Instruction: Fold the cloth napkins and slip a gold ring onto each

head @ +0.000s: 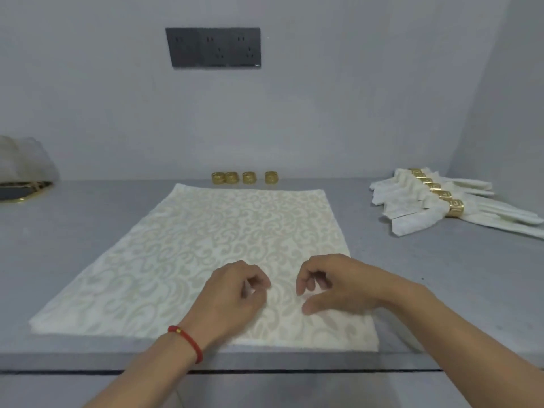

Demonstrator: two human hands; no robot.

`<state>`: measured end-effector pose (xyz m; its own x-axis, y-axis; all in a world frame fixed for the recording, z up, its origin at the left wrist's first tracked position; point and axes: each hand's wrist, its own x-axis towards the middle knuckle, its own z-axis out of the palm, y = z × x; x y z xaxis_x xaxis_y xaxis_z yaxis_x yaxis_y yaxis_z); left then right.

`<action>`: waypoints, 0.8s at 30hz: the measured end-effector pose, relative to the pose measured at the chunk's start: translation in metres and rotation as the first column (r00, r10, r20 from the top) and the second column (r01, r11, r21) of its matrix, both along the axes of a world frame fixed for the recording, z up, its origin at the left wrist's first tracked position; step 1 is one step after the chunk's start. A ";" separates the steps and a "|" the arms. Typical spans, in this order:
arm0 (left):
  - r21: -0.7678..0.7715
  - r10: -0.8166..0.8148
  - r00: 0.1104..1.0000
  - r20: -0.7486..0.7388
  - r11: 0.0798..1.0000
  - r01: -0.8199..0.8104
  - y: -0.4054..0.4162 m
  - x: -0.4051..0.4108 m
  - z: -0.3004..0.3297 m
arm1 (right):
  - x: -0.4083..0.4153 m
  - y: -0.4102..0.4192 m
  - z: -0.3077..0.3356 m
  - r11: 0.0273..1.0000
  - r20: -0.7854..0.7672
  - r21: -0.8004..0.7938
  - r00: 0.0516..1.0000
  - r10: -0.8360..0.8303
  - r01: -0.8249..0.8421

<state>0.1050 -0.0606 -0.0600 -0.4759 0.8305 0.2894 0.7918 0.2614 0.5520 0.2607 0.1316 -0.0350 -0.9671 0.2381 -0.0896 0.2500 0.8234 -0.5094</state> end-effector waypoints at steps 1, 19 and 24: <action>0.003 -0.028 1.000 -0.002 1.000 0.028 -0.005 0.000 -0.003 | -0.004 0.000 0.004 1.000 0.020 -0.013 1.000 0.003 -0.002; 0.061 0.028 0.994 0.109 0.998 -0.035 -0.016 -0.018 0.019 | -0.011 0.070 0.001 0.992 -0.268 0.021 0.957 -0.115 0.125; -0.005 0.131 0.991 -0.036 0.991 -0.132 -0.018 -0.012 0.012 | -0.041 0.069 -0.006 0.955 -0.427 0.001 0.864 -0.268 0.297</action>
<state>0.0929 -0.0782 -0.0475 -0.5709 0.7635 0.3020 0.7692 0.3687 0.5220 0.2193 0.2008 -0.0411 -0.8012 0.4976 0.3324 0.2524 0.7847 -0.5662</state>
